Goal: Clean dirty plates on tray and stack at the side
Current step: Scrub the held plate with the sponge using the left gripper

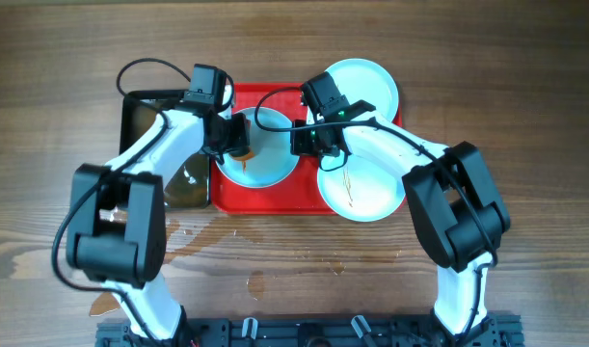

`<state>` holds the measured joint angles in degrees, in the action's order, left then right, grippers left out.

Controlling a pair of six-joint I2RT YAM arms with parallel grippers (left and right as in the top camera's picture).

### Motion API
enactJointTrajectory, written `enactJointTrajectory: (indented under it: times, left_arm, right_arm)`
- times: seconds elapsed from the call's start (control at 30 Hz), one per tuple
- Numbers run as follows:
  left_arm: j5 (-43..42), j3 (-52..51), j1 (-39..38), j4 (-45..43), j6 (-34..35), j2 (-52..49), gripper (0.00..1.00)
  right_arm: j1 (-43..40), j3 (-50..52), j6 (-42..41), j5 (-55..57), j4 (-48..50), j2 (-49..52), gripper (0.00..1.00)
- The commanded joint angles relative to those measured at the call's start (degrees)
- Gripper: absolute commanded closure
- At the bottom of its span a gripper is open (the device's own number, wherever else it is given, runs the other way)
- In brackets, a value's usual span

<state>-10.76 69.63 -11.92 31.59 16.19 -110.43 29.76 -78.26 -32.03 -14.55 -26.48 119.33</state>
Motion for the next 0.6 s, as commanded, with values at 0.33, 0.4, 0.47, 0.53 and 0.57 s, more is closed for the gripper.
enactJointTrajectory:
  times: [0.33,0.4,0.47,0.53,0.57]
  left_arm:
    - [-19.6,-0.2,-1.1,11.5,2.3,-2.6,0.96]
    - [-16.3,-0.2,-1.1,9.1,2.3,-2.6,0.96]
    - [-8.8,-0.2,-1.0,5.6,2.6,-2.6,0.96]
    - [-1.4,-0.3,-1.0,1.6,2.6,-3.1,0.96]
    - [1.2,-0.3,-1.0,-0.2,2.5,-3.4,0.96]
  right_arm:
    - [0.2,-0.8,0.8,-0.6,0.0,1.9,0.96]
    - [0.2,-0.8,0.8,-0.6,0.0,1.9,0.96]
    - [0.2,-0.8,0.8,-0.6,0.0,1.9,0.96]
    - [0.2,-0.8,0.8,-0.6,0.0,1.9,0.96]
    - [0.2,-0.8,0.8,-0.6,0.0,1.9,0.96]
